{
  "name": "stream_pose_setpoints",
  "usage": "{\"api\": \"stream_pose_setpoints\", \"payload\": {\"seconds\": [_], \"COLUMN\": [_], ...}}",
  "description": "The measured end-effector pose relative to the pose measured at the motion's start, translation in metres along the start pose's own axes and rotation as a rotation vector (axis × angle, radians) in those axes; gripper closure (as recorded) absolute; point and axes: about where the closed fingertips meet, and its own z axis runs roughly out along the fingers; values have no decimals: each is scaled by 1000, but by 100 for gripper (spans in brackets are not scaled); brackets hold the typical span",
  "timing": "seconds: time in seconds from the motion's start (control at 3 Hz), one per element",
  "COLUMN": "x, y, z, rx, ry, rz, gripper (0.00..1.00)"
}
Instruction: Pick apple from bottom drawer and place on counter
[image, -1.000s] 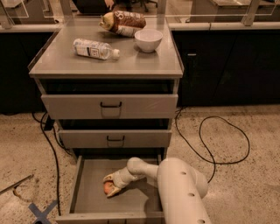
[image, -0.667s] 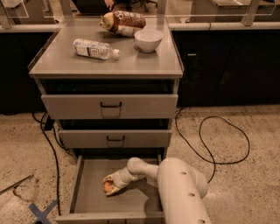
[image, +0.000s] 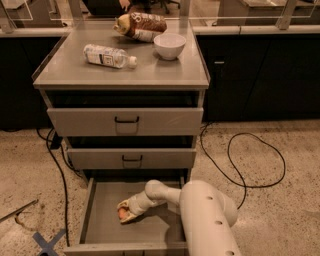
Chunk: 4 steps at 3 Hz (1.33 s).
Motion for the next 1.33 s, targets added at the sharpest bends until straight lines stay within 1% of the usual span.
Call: {"api": "stream_pose_setpoints", "payload": {"seconds": [0.33,0.67,1.0,1.33], "x": [0,-2,-9,-27], "y": [1,5,5,1], "z": [0,-4,-20,-43], "rx": [-1,-9,-16,-25], "ry": [-1,5,19,24], "rz": [1,18,34,40], "gripper": [100,100,100,100]}}
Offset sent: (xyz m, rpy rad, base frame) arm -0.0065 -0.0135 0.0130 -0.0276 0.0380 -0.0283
